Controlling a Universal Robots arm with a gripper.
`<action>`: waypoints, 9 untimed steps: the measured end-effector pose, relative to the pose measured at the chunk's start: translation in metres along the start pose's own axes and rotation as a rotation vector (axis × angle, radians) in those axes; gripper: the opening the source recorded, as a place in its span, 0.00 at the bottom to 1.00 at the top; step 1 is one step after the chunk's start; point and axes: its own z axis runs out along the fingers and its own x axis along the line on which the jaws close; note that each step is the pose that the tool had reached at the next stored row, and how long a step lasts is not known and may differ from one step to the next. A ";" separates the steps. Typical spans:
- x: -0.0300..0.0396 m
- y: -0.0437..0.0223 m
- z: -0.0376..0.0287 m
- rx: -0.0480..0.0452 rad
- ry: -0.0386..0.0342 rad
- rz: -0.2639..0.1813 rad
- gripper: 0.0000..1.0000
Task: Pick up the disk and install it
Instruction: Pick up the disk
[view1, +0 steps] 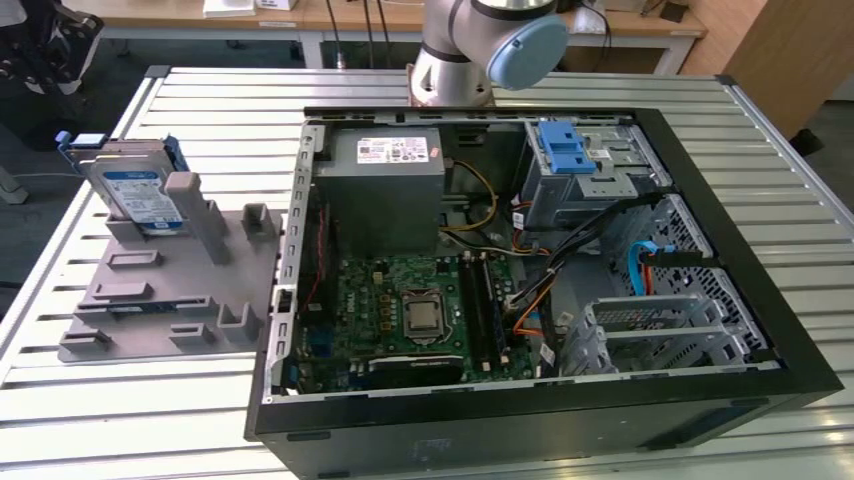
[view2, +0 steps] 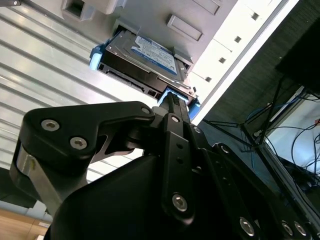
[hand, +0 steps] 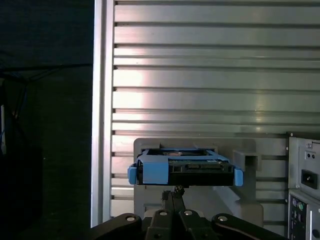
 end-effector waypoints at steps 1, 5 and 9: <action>0.0000 0.0000 0.0000 0.0001 0.0000 -0.002 0.11; 0.0000 0.0000 0.0000 0.0003 0.0002 -0.013 0.11; 0.0000 0.0000 0.0000 0.0005 0.0003 -0.023 0.11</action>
